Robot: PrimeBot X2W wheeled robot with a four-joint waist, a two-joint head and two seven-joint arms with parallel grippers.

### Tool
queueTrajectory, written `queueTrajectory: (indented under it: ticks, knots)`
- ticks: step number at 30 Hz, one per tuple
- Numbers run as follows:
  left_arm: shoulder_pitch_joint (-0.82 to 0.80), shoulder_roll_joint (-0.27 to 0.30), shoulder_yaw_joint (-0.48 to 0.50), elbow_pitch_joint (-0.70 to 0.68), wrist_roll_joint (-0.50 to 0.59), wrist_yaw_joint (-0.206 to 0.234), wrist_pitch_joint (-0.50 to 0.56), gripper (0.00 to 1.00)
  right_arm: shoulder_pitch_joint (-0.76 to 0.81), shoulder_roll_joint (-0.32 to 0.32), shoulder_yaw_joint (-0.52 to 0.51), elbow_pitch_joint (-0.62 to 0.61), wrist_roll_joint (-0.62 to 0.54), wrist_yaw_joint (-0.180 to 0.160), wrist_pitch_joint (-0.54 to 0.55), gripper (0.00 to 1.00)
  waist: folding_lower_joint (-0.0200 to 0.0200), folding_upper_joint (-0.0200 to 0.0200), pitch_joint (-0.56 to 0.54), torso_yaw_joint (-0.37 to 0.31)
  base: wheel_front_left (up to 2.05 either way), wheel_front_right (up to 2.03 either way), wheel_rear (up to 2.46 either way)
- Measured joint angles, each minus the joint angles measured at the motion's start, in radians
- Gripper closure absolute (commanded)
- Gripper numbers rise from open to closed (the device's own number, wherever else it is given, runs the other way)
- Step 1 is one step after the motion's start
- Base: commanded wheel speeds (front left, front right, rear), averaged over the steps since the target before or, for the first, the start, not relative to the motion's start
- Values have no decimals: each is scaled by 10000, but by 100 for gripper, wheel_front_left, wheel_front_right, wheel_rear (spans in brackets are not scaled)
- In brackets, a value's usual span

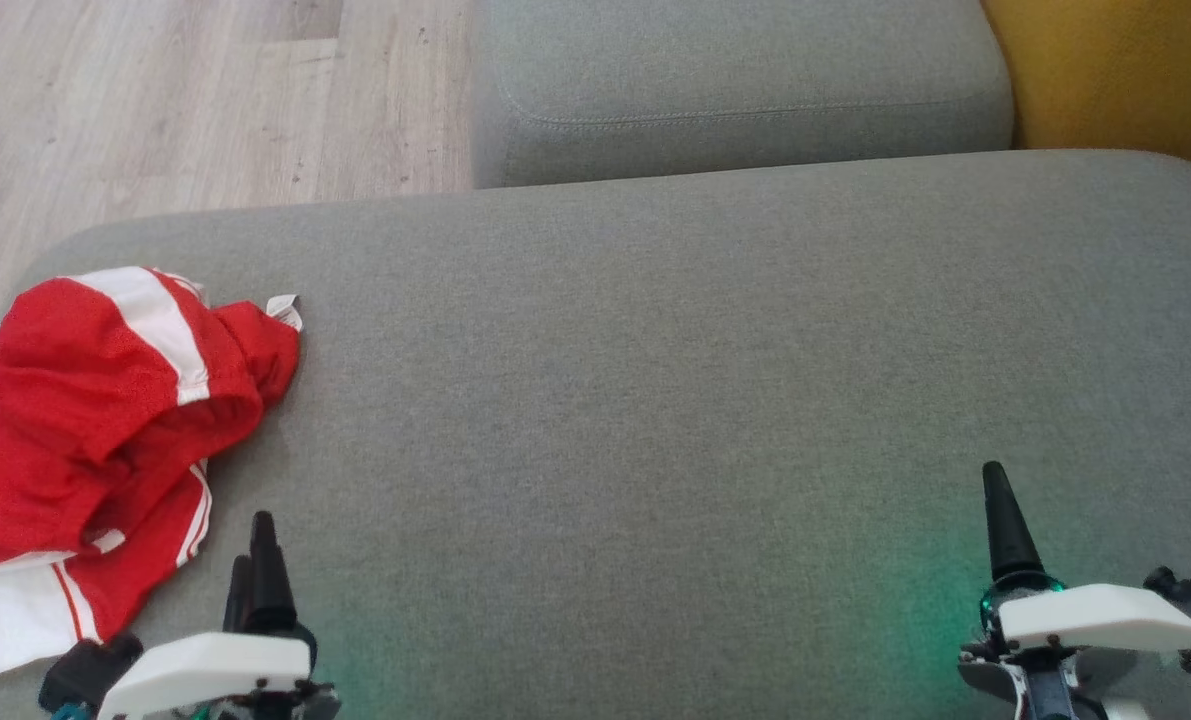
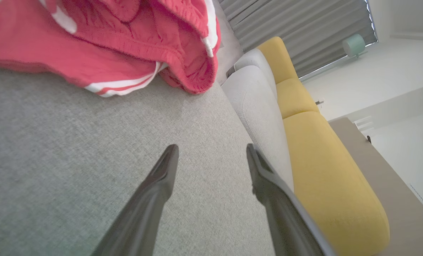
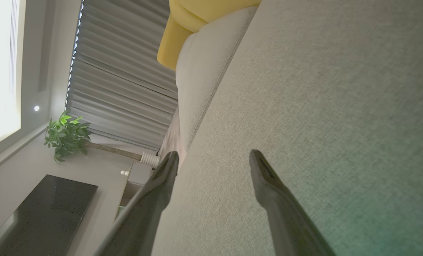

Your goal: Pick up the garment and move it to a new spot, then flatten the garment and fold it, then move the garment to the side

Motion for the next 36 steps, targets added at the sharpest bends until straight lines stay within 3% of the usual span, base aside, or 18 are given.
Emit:
queueTrajectory:
  ticks: [36]
  knots:
    - [6, 464, -1639, -788, 4629, 1402, -976, 0, 5, -2, 830, -251, -4775, 0, -1011, 0, 0, 0, -188, 29, 0, 0, 0]
